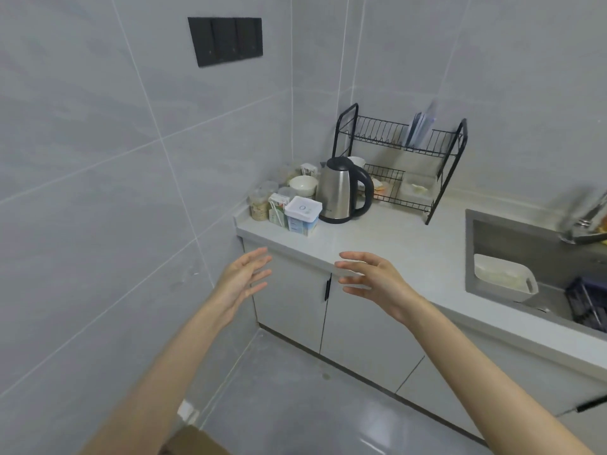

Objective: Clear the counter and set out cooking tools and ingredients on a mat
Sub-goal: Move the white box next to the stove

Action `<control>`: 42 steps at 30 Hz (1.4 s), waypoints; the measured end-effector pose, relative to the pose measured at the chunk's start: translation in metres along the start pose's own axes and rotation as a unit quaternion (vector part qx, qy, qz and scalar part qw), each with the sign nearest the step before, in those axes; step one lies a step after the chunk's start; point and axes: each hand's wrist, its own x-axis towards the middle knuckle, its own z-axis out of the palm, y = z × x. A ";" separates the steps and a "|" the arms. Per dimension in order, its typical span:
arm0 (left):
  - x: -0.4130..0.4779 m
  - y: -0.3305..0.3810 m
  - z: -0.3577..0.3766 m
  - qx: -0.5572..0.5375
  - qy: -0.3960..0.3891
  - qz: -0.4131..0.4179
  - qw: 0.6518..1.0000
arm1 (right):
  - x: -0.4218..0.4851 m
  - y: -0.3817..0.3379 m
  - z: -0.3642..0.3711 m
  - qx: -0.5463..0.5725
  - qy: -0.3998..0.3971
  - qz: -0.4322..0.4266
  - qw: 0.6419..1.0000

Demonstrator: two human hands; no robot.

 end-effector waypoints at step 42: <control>0.393 -0.008 0.037 0.113 -0.086 -0.203 0.969 | 0.399 0.017 -0.035 0.053 0.056 0.216 0.973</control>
